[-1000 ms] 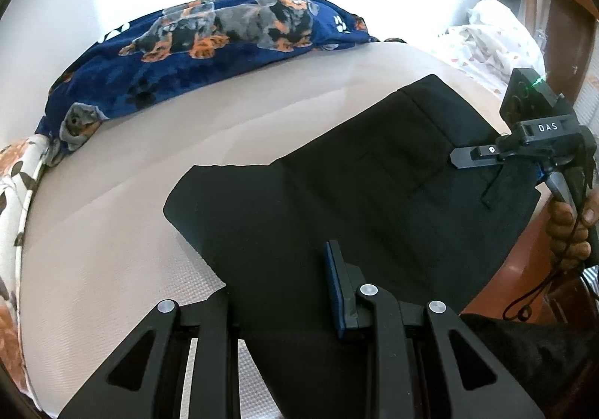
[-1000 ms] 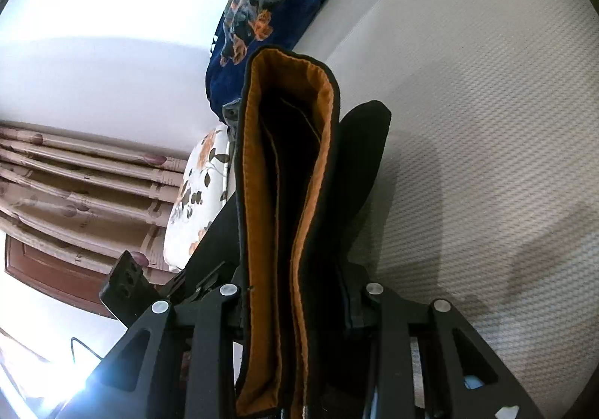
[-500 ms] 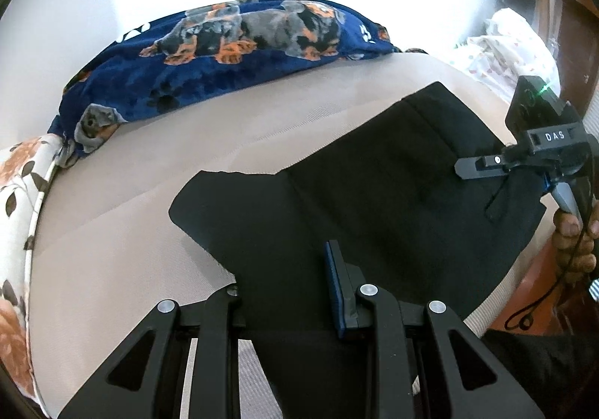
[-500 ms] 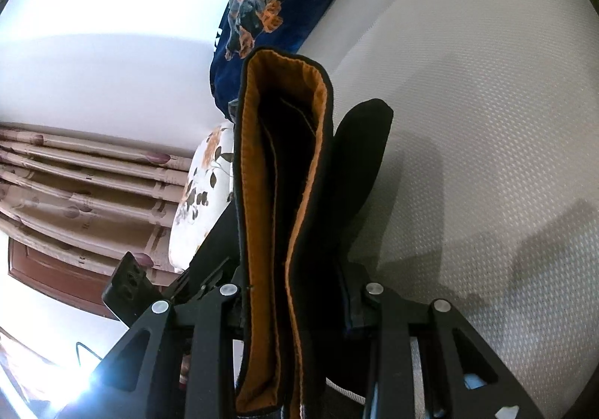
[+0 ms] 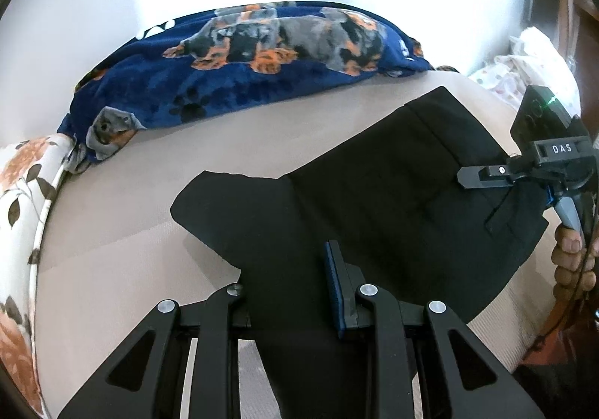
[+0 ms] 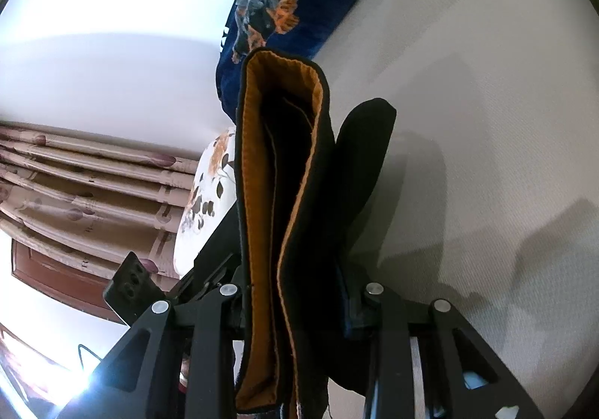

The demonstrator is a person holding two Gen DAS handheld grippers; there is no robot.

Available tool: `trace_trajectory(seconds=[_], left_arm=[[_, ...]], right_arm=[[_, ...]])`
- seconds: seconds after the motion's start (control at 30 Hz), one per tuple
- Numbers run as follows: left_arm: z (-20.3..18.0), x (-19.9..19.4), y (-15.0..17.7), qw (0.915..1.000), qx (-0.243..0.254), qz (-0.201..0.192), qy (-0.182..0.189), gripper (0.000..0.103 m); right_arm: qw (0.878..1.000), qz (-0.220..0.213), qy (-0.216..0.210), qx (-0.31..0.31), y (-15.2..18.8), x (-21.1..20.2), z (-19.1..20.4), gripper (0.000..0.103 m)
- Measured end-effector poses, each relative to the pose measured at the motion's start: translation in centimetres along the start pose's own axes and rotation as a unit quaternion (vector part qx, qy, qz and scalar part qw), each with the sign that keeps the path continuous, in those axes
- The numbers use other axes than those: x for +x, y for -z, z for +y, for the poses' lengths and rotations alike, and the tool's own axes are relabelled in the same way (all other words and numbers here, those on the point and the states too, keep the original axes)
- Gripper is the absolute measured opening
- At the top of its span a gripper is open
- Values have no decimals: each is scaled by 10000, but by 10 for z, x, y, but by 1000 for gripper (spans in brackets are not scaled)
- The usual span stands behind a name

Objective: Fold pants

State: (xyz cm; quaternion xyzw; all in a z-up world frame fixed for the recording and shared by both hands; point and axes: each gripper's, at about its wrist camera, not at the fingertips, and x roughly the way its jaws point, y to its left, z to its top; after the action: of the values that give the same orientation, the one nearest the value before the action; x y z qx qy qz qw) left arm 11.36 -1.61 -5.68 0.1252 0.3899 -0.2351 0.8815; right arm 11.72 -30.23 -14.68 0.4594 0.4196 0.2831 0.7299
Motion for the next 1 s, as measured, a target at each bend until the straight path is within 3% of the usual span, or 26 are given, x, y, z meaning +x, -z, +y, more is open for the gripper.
trace_trajectory(seconds=[0.63,1.0], left_arm=[[94,72,-68,9973,-478,-238,-508,26],[136,108,-68,9936,-877,-208,-688,26]], right_arm=[[9991,-154,-322,-242,-99,74,9,29],[9988,-419,-188,-158,-130,91,-13,29]])
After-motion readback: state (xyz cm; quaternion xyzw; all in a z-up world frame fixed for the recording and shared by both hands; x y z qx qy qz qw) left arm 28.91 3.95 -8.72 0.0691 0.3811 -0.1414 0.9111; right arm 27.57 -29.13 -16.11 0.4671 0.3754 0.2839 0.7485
